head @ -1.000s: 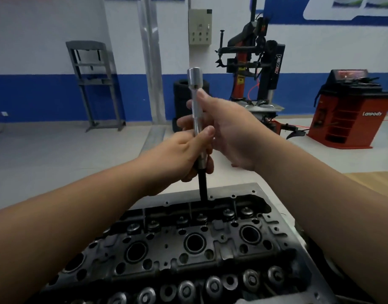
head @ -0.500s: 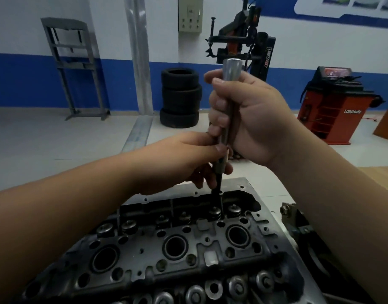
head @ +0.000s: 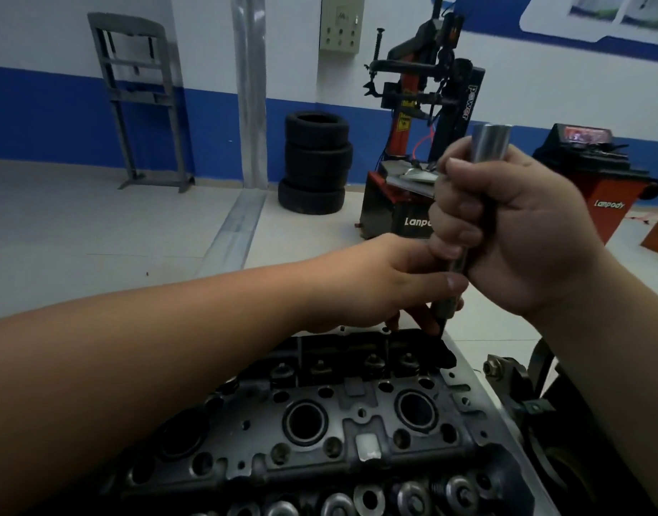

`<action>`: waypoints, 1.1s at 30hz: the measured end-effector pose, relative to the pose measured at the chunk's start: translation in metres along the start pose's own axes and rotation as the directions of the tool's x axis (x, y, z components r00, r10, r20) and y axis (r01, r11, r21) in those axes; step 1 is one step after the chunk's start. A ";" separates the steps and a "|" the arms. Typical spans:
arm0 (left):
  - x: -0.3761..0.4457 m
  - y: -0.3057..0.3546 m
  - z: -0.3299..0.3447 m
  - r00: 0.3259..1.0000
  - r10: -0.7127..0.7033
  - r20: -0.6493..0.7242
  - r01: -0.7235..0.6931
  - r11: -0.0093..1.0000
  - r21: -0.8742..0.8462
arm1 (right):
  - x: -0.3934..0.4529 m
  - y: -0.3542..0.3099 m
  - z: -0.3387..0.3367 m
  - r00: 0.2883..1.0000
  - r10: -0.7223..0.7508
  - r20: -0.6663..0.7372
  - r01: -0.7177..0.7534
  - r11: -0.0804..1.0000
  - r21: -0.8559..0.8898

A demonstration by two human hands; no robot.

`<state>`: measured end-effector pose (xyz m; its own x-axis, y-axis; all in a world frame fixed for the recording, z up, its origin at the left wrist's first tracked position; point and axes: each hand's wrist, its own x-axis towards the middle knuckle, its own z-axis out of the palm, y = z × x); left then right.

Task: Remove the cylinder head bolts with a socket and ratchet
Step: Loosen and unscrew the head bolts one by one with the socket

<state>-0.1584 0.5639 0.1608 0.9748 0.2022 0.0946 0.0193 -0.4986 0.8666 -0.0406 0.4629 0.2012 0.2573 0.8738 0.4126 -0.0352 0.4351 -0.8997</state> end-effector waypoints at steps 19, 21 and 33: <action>-0.080 -0.024 -0.093 0.938 -0.311 0.152 0.236 0.897 0.374 | -0.008 0.000 0.019 0.994 -0.059 -0.090 0.048 0.992 -0.119; -0.085 -0.025 -0.092 0.929 -0.327 0.175 0.232 0.880 0.414 | -0.008 -0.001 0.018 0.993 -0.053 -0.103 0.041 0.992 -0.120; -0.116 -0.018 -0.105 0.861 -0.478 0.175 0.328 0.784 0.526 | -0.002 0.005 0.014 0.987 -0.064 -0.146 0.044 0.990 -0.137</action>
<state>-0.2954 0.6378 0.1851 0.8689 0.2648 -0.4183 0.4523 -0.7682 0.4532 -0.0545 0.4667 0.1977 0.3971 0.8031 0.4442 0.1092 0.4392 -0.8917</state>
